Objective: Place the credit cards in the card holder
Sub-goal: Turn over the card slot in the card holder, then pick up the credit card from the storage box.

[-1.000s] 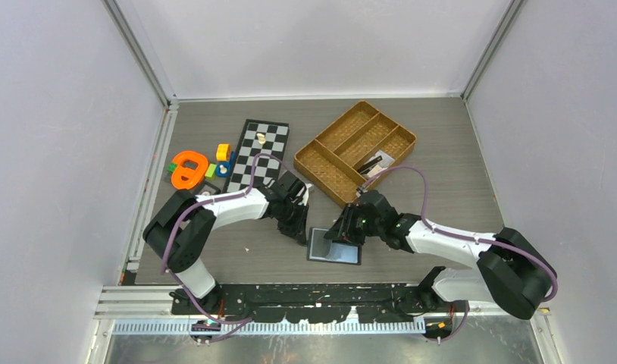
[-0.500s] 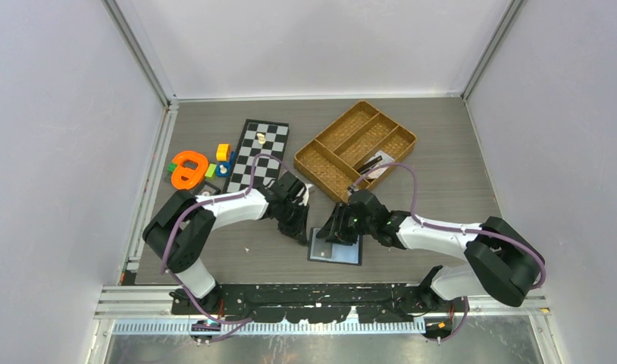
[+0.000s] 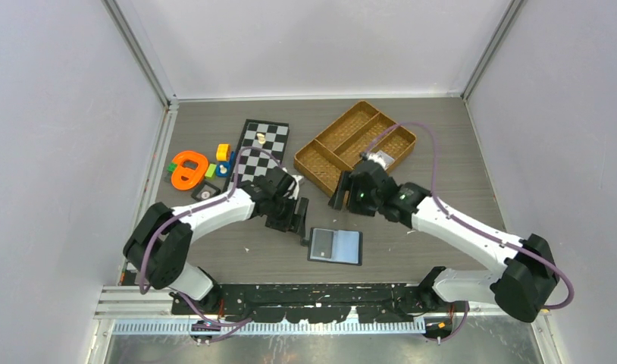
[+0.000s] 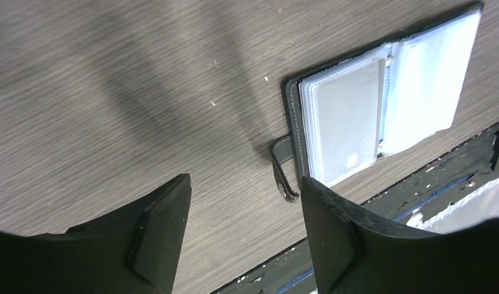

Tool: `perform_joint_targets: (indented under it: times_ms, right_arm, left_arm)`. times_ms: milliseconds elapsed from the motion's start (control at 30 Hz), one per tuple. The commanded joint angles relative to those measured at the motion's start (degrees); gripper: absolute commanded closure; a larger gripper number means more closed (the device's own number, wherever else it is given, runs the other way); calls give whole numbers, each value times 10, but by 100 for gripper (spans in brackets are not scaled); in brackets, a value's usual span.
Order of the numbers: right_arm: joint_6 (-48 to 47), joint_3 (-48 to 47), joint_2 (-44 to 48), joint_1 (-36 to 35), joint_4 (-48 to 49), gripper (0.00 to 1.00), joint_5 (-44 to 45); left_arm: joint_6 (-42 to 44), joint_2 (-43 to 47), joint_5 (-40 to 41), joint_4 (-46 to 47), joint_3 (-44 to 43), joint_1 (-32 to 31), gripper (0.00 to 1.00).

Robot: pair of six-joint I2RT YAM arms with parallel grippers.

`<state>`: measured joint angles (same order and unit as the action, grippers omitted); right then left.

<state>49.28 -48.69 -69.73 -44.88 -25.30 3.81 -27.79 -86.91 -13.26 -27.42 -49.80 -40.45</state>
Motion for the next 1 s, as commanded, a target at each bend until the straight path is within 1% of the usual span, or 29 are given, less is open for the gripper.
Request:
perform_joint_targets:
  times_ms: [0, 100, 233, 333, 367, 467, 633, 833, 967]
  right_arm:
    - [-100, -98, 17, 80, -164, 25, 119]
    - [-130, -120, 19, 161, -170, 24, 91]
    - [-156, -141, 2, 261, -163, 23, 55]
    - [-162, -142, -18, 321, -129, 23, 26]
    - [-161, -142, -27, 339, -112, 24, -1]
    - [-155, -150, -63, 369, -58, 27, -54]
    - [-157, -187, -134, 375, -10, 39, -76]
    - [-160, -230, -213, 380, 15, 48, -89]
    - [-166, -257, -254, 380, 15, 51, -89]
  left_arm:
    - [27, 34, 26, -51, -54, 23, 30]
    - [46, 21, 28, -73, -116, 29, 28]
    - [69, -24, 22, -102, -236, 29, 28]
    - [68, -66, 9, -93, -306, 30, 29]
    - [66, -83, 2, -94, -327, 30, 29]
    - [64, -123, -15, -94, -371, 29, 30]
    - [76, -143, -16, -110, -393, 33, 30]
    - [78, -117, -19, -110, -354, 56, 30]
    - [77, -100, -25, -105, -328, 75, 30]
